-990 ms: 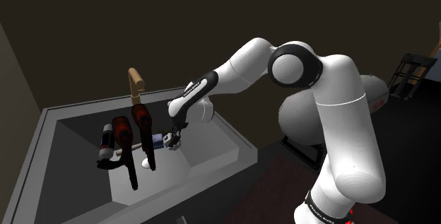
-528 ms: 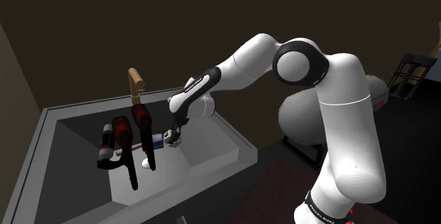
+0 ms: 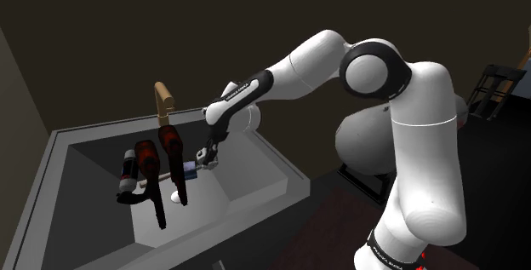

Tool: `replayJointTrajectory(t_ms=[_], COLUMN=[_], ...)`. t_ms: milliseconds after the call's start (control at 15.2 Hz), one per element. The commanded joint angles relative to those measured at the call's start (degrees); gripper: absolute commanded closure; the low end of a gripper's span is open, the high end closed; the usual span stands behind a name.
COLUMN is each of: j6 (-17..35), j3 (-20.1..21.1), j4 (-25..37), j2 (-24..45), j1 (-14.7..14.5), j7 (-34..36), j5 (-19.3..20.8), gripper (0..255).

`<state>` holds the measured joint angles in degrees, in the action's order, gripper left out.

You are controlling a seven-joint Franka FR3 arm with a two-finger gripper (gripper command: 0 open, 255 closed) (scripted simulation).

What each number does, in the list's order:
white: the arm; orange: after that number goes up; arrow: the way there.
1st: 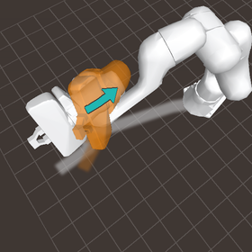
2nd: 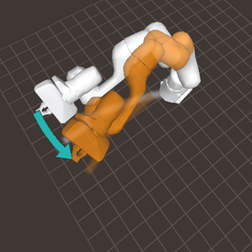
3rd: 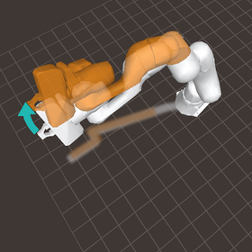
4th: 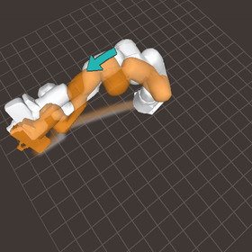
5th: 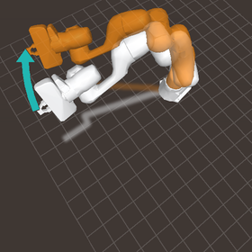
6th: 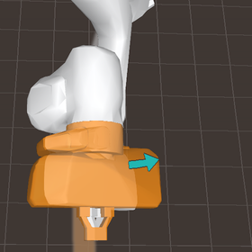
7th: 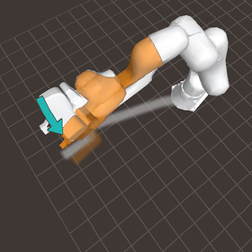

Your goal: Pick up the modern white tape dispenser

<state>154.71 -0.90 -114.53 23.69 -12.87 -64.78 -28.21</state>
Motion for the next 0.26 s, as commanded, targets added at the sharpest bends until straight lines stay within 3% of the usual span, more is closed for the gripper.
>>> replayJointTrajectory(t_ms=[0,198], j6=[-1.13,-1.77], j3=[-0.48,-0.72], j4=[0.09,0.13], j2=[-1.09,-1.71], j1=[-0.38,-0.53], j7=[0.91,1.37], j5=[0.76,1.18], gripper=[255,255])
